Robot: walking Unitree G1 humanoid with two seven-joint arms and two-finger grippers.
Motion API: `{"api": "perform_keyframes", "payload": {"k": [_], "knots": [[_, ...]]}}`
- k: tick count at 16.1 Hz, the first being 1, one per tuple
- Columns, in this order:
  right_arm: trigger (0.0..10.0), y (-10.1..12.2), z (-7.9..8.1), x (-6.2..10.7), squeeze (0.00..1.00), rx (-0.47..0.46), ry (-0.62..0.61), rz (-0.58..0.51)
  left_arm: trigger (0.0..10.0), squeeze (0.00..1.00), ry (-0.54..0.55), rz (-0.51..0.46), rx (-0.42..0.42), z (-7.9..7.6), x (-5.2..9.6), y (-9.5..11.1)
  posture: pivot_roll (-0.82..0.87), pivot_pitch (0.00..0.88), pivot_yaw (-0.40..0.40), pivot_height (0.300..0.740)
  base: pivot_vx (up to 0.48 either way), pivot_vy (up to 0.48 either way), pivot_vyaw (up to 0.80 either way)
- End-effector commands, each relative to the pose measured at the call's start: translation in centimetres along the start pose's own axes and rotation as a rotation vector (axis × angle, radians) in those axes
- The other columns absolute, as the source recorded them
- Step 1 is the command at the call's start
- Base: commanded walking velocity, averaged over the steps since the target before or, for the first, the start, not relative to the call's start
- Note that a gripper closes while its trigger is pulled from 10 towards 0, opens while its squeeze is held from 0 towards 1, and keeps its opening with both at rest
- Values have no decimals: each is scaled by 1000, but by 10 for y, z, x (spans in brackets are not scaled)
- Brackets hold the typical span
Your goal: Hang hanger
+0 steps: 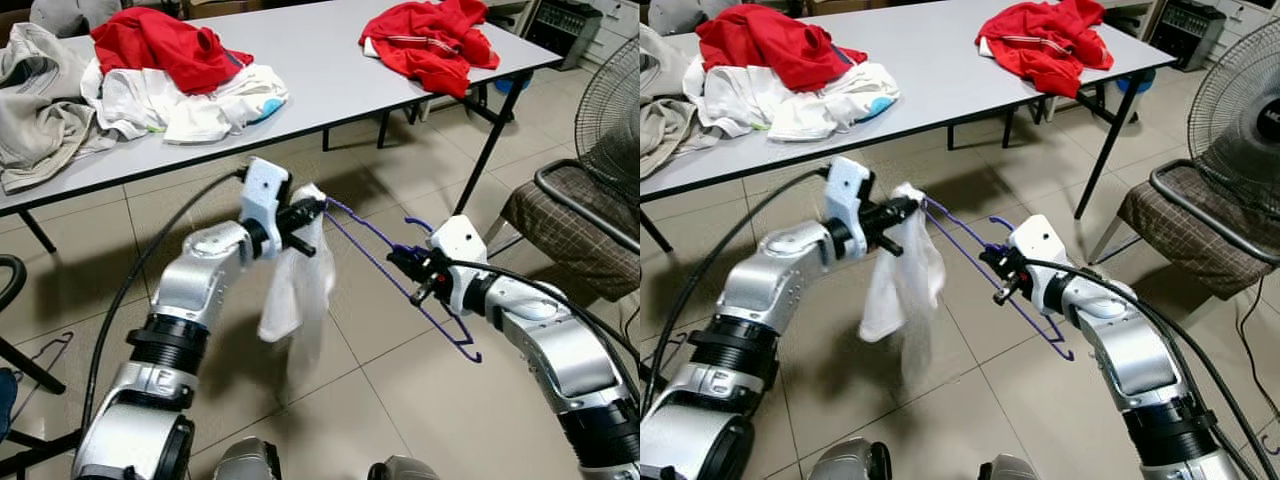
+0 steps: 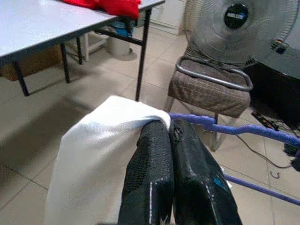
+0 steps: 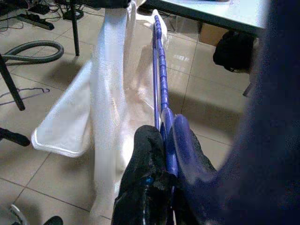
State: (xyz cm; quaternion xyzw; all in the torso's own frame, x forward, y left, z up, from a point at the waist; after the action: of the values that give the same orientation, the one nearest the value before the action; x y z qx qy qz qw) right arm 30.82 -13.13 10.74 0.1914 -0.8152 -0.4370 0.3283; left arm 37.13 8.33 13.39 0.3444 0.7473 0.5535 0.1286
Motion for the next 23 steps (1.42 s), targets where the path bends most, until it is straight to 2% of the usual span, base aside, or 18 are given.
{"api": "perform_keyframes", "payload": {"k": [1,5,6,7,8,9,11,12,14,15,16,17,19,21,23], "knots": [[0,1,-3,1,0,13,-7,-9,0,0,3,-19,-26,-1,-1,5,-166,0,0,740,0,0,0],[0,-14,3,2,0,-5,23,43,0,0,31,-19,-10,5,0,0,-168,0,0,740,0,0,0],[0,-43,16,3,0,-41,73,127,0,0,33,-7,27,6,1,-9,-166,0,0,740,0,0,0],[0,-53,21,3,0,-57,84,150,0,0,33,23,37,6,1,-19,-165,0,0,740,0,0,0],[0,-66,29,3,0,-88,93,173,0,0,39,82,48,9,3,-39,-162,0,68,740,0,0,0],[0,-73,33,1,0,-113,89,181,0,0,51,138,56,13,5,-58,-160,0,67,740,0,0,0],[0,-79,37,-1,0,-131,78,184,0,0,70,195,68,17,8,-79,-152,0,65,740,0,0,0],[0,-84,43,-3,0,-154,71,186,0,0,80,246,84,20,12,-98,-154,0,72,740,0,0,0],[0,-96,60,-5,0,-213,72,200,0,0,73,373,129,16,21,-142,-168,0,73,740,0,0,0],[0,-100,69,-6,0,-242,77,210,0,0,62,414,141,12,25,-158,-169,0,71,740,0,0,0],[0,-102,74,-6,0,-255,90,212,0,0,53,425,153,9,25,-164,-168,0,65,740,0,0,0],[0,-109,89,-6,0,-281,123,234,0,0,70,444,190,8,29,-177,-163,0,58,740,0,0,0],[0,-122,99,-8,0,-309,137,273,0,0,111,491,202,15,36,-192,-155,0,46,740,0,0,0],[0,-140,105,-11,0,-356,122,341,0,0,133,514,214,17,38,-200,-147,0,46,740,0,0,0],[0,-159,121,-10,0,-391,129,446,0,0,156,528,262,16,39,-207,-146,0,53,740,0,0,0]]}}
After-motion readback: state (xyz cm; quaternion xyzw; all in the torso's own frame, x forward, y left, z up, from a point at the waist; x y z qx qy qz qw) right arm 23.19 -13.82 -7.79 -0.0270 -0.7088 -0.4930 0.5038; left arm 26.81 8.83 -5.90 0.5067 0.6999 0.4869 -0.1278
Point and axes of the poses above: a point about 5 cm out from each wrist's last joint towards the gripper, its own x axis pointing back from the gripper into the wrist, its own y axis along the axis of the wrist's last joint, z = x × y, the point moved 4 cm from there along -x, pointing out of the wrist towards the gripper, and after that the axes turned 15 degrees about x, right-handed, at the moved point
